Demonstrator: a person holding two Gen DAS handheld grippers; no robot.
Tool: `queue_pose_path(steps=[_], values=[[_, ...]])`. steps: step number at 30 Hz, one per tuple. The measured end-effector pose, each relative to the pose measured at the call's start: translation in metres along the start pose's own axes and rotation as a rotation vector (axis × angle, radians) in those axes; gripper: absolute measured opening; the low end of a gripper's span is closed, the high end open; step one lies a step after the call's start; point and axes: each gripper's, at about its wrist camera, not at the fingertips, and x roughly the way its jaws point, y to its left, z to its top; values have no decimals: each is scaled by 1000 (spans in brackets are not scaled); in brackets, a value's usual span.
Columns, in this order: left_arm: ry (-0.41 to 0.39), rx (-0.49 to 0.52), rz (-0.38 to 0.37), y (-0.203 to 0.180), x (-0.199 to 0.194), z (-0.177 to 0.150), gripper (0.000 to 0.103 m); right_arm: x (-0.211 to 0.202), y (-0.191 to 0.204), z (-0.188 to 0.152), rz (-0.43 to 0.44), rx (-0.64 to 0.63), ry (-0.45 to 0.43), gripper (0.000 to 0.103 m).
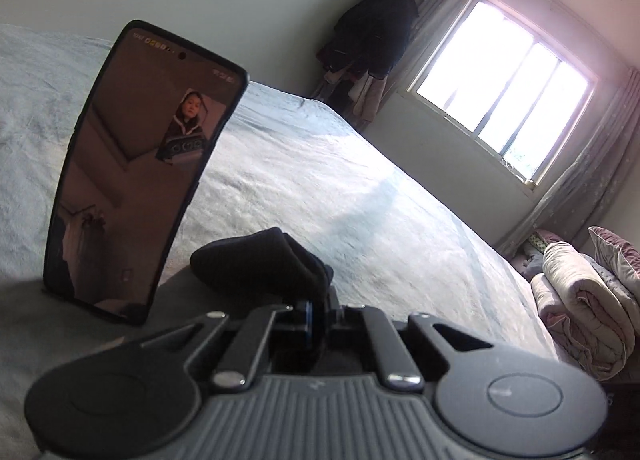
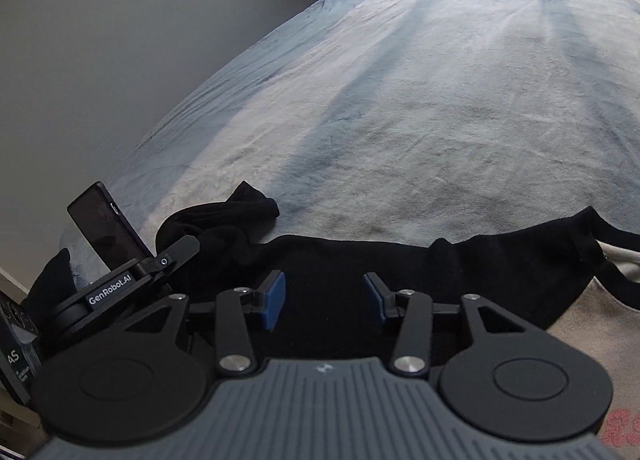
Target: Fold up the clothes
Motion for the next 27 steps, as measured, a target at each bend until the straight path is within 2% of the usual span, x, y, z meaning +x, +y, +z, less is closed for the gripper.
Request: queue_pose_path(steps=[5,9,14,17,18,19,23,27], values=[[33,89,-120,-7,0,-4,5,5,0,6,186,186,27,53],[65,152,-164,-12,13,-5,5,30,3,16,226,235,51,53],[107,211,-196,-16,13,-16,5,85,2,27,224,331,138,53],[125,224,-205,-15,14,-16,5,107,8,29,181,310,151,52],[129,223,-204,-15,17,-16,5,105,12,30,163,279,130,36],[132,218,-204,-14,19,-16,5,102,16,31,145,247,108,15],[133,195,-222,-16,19,-13,5,90,34,37,71,118,19,14],[131,187,-266,-22,14,-11,7,48,47,50,-1,6,-94,14]])
